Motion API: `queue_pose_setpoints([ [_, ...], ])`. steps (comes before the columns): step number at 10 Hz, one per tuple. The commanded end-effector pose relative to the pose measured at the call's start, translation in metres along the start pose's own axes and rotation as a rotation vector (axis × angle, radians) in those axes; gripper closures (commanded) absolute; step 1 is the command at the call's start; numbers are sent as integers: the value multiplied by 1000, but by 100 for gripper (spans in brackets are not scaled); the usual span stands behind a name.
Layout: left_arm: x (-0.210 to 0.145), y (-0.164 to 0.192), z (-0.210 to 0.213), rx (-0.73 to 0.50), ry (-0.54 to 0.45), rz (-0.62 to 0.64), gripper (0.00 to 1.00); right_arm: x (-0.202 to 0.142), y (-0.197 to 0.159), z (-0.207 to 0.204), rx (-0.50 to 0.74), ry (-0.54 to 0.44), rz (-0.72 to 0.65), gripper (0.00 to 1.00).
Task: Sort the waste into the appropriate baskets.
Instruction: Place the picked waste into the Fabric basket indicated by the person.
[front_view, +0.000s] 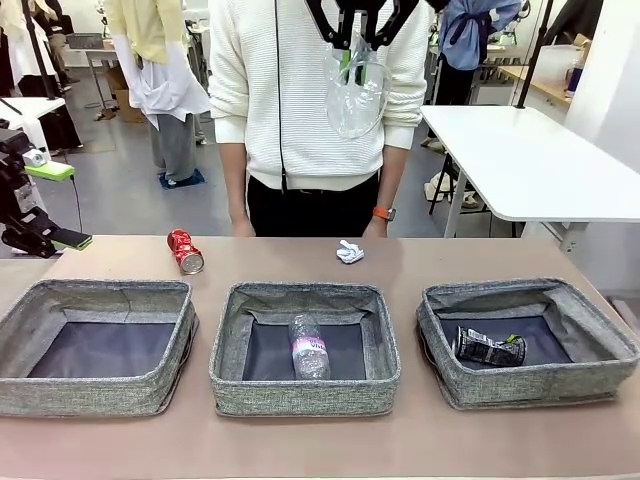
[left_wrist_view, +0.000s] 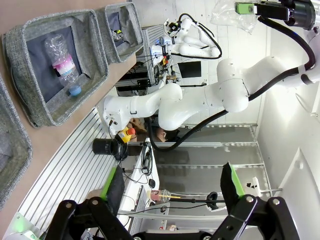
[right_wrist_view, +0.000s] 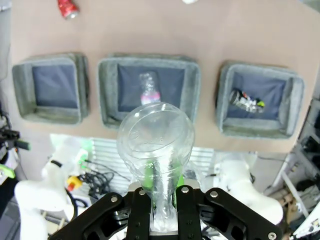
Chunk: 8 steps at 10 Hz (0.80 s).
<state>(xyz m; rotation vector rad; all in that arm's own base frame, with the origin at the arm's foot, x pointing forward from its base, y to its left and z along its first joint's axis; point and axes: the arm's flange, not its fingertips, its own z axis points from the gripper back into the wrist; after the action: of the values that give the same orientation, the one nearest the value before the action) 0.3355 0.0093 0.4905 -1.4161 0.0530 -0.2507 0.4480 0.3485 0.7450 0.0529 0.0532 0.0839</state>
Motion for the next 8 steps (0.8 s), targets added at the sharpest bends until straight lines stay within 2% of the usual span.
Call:
queue_pose_setpoints([
  [1,-2,-1,1,-3,11,-21,0,-3,-2,-3,-2,-9,-6,84],
  [8,-2,-1,1,-3,11,-21,0,-3,-2,-3,-2,-9,-6,84],
])
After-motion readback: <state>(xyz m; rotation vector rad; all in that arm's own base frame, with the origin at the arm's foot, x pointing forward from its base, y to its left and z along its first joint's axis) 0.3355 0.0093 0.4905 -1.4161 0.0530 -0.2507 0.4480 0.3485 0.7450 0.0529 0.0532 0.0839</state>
